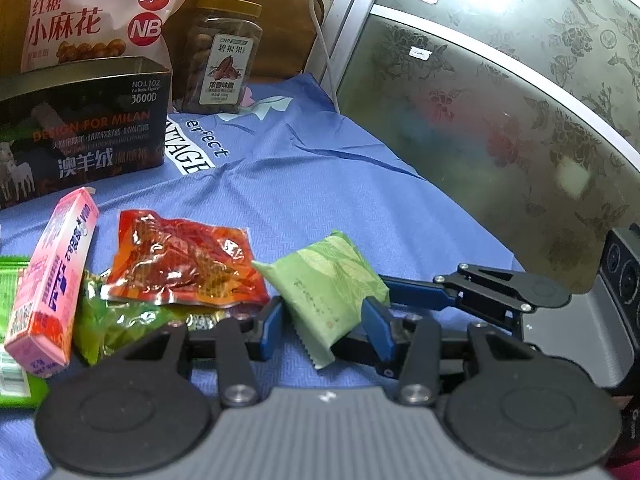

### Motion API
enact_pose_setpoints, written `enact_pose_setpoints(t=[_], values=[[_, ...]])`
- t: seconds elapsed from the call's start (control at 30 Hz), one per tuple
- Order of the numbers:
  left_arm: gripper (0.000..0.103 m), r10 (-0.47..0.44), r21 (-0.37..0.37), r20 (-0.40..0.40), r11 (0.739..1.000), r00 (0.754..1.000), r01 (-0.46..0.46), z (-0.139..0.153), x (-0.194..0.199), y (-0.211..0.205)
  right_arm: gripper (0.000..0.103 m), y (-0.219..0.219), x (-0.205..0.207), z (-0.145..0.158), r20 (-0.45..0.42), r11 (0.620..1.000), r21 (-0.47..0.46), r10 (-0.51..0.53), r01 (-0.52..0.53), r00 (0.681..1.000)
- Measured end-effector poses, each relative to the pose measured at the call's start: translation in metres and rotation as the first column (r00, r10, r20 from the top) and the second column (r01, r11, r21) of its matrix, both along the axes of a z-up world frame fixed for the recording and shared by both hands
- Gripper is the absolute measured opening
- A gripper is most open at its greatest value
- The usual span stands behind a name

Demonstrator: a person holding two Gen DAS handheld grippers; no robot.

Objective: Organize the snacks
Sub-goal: 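Grasp the pale green packet with the left tool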

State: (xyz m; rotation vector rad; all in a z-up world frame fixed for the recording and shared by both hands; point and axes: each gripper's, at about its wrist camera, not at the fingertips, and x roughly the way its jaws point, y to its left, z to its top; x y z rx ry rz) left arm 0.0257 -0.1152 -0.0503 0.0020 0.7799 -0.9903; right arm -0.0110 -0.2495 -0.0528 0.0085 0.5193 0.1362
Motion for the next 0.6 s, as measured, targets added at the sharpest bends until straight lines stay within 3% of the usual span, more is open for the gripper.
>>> enact_pose_setpoints(t=[0.07,0.17,0.3,0.4,0.6], values=[[0.043,0.000,-0.005,-0.007,1.000,1.000,0.000,-0.0002,0.0010,0.0007,0.058,0.0002,0.0007,-0.0001,-0.002,1.000,-0.003,0.003,-0.003,1.000],[0.043,0.000,-0.008,-0.012,1.000,1.000,0.000,-0.0001,0.0016,0.0012,0.075,0.0049,0.0025,-0.0002,-0.013,0.999,-0.035,-0.002,0.002,1.000],[0.044,-0.003,-0.014,-0.020,1.000,1.000,0.002,-0.0002,0.0024,0.0017,0.082,0.0014,0.0052,-0.0008,-0.028,1.000,-0.015,-0.008,0.008,1.000],[0.046,-0.007,-0.023,-0.031,1.000,1.000,0.006,-0.0004,0.0033,0.0024,0.094,0.0044,0.0069,-0.0013,-0.041,0.999,-0.034,-0.018,0.017,0.999],[0.048,-0.009,-0.026,-0.035,1.000,0.999,0.008,-0.0004,0.0028,0.0018,0.098,0.0026,0.0084,-0.0018,-0.053,0.999,-0.027,-0.029,0.028,0.998]])
